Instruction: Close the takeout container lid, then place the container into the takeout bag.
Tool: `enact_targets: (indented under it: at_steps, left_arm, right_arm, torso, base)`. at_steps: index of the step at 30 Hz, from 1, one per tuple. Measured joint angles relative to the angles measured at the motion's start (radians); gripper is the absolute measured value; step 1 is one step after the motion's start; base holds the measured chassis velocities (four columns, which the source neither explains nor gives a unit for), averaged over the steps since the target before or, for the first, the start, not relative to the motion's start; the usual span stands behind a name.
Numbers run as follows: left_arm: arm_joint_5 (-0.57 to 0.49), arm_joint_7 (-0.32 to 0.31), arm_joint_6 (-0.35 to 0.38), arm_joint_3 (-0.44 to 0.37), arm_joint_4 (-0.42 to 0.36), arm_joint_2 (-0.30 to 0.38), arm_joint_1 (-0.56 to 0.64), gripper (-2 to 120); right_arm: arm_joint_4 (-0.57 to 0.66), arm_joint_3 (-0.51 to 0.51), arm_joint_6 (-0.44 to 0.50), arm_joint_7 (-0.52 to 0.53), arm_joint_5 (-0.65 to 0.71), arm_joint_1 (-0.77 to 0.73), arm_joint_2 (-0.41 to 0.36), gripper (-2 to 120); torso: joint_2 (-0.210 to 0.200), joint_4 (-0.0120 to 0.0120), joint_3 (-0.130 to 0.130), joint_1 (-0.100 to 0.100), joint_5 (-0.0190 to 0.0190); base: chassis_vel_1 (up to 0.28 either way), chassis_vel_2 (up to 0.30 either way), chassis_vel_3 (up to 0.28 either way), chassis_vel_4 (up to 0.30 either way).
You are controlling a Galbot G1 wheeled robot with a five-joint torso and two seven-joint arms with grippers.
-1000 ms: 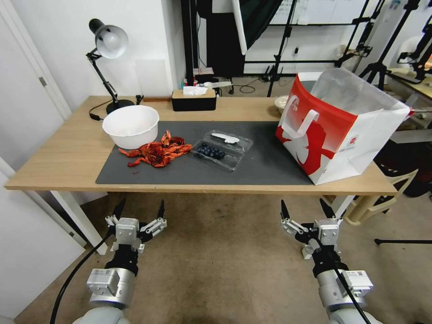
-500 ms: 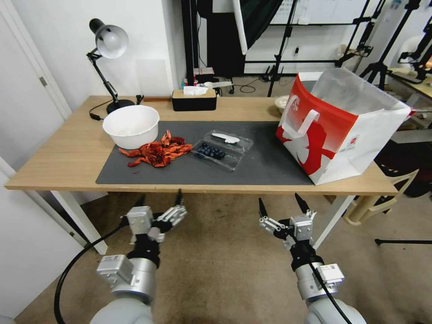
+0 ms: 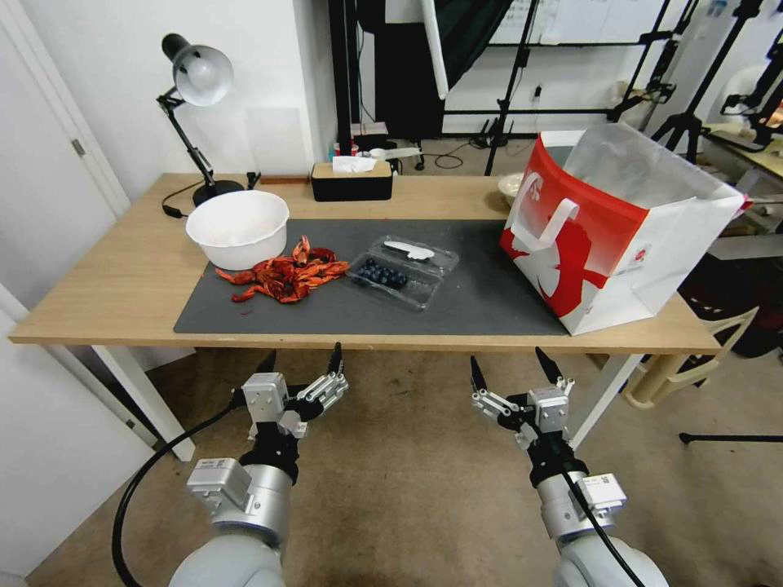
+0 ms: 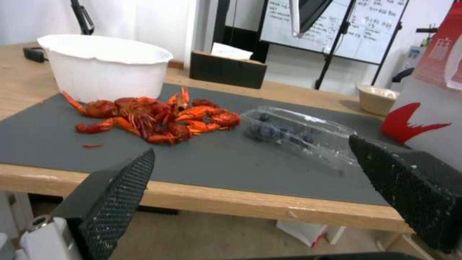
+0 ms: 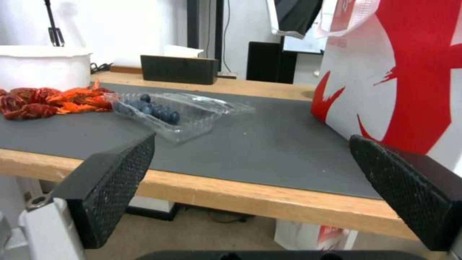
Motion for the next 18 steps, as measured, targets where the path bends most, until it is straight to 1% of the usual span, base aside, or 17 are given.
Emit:
enact_targets:
  at_steps: [4,7,8,11,12,13,14,15,16,17,18]
  left_arm:
    - [0.009,0.004,-0.011,-0.006,0.007,0.002,-0.002,100]
    - [0.012,0.008,-0.019,-0.012,0.019,0.013,-0.013,100]
    - [0.012,0.008,-0.019,-0.012,0.019,0.013,-0.013,100]
    - [0.013,0.01,-0.024,-0.015,0.029,0.023,-0.02,100]
    - [0.012,0.01,-0.024,-0.014,0.036,0.028,-0.028,100]
    - [0.012,0.01,-0.024,-0.014,0.036,0.028,-0.028,100]
    - [0.011,0.01,-0.024,-0.011,0.045,0.033,-0.036,100]
    - [0.011,0.01,-0.025,-0.011,0.05,0.036,-0.039,100]
    - [0.012,0.01,-0.03,-0.011,0.057,0.037,-0.038,100]
    - [0.012,0.01,-0.03,-0.011,0.057,0.037,-0.038,100]
    - [0.015,0.01,-0.04,-0.013,0.061,0.036,-0.034,100]
  right_arm:
    - [-0.011,-0.004,-0.006,0.0,0.017,0.024,-0.011,100]
    - [-0.028,-0.012,-0.027,-0.004,0.081,0.084,-0.039,100]
    - [-0.028,-0.012,-0.027,-0.004,0.081,0.084,-0.039,100]
    - [-0.067,-0.032,-0.077,-0.008,0.191,0.19,-0.089,100]
    - [-0.08,-0.037,-0.098,-0.005,0.228,0.222,-0.103,100]
    - [-0.08,-0.037,-0.098,-0.005,0.228,0.222,-0.103,100]
    - [-0.095,-0.041,-0.121,0.001,0.269,0.255,-0.119,100]
    - [-0.106,-0.044,-0.134,0.005,0.292,0.275,-0.127,100]
    - [-0.124,-0.055,-0.157,0.012,0.331,0.312,-0.143,100]
    - [-0.124,-0.055,-0.157,0.012,0.331,0.312,-0.143,100]
    - [-0.146,-0.071,-0.183,0.019,0.381,0.358,-0.163,100]
  torso:
    - [0.0,-0.0001,0.0,0.0,0.0002]
    - [0.0,-0.0004,0.0,0.0,0.0001]
    - [0.0,-0.0004,0.0,0.0,0.0001]
    - [0.0,0.0003,0.0,0.0,0.0002]
    - [0.0,0.0003,0.0,0.0,0.0003]
    - [0.0,0.0003,0.0,0.0,0.0003]
    - [0.0,0.0001,0.0,0.0,0.0001]
    - [0.0,-0.0006,0.0,0.0,-0.0001]
    - [0.0,-0.0005,0.0,0.0,0.0]
    - [0.0,-0.0005,0.0,0.0,0.0]
    - [0.0,-0.0001,0.0,0.0,0.0001]
  base:
    - [0.0,0.0,0.0,0.0]
    - [0.0,0.0,0.0,0.0]
    - [0.0,0.0,0.0,0.0]
    - [0.0,0.0,0.0,0.0]
    - [0.0,0.0,0.0,0.0]
    - [0.0,0.0,0.0,0.0]
    - [0.0,0.0,0.0,0.0]
    - [0.0,0.0,0.0,0.0]
    - [0.0,0.0,0.0,0.0]
    - [0.0,0.0,0.0,0.0]
    - [0.0,0.0,0.0,0.0]
